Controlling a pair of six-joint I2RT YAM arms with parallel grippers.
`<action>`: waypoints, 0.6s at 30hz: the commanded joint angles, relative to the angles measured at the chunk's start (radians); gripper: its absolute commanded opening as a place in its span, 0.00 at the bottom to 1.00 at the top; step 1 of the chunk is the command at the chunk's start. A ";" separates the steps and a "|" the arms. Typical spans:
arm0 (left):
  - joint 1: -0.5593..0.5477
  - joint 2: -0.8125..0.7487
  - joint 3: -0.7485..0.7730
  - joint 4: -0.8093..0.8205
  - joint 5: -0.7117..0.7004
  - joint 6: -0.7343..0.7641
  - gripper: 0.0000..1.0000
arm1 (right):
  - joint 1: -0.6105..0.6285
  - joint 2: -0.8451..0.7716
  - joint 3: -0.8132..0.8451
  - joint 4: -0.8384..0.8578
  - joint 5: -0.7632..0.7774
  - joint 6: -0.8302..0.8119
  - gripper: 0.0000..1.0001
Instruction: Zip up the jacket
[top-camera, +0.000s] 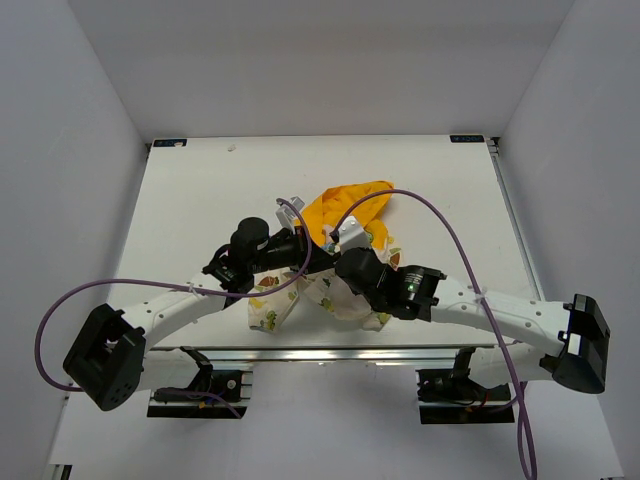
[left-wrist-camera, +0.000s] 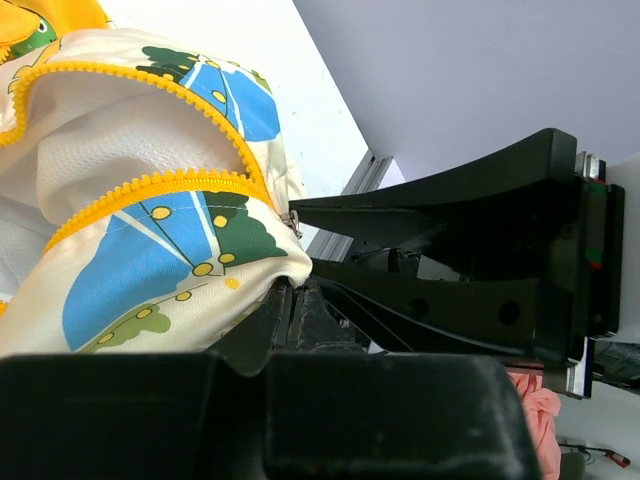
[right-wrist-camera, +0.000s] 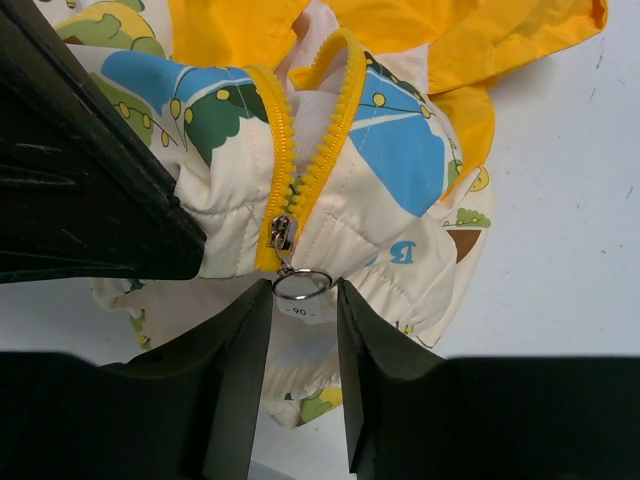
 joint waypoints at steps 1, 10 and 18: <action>-0.003 -0.009 0.037 0.021 0.022 0.014 0.00 | 0.009 -0.001 0.044 0.030 0.049 0.021 0.36; -0.005 -0.003 0.050 -0.008 0.035 0.039 0.00 | 0.009 -0.015 0.043 0.062 0.032 0.007 0.10; -0.005 -0.005 0.073 -0.070 0.024 0.077 0.00 | 0.009 -0.043 0.043 0.035 -0.006 -0.011 0.00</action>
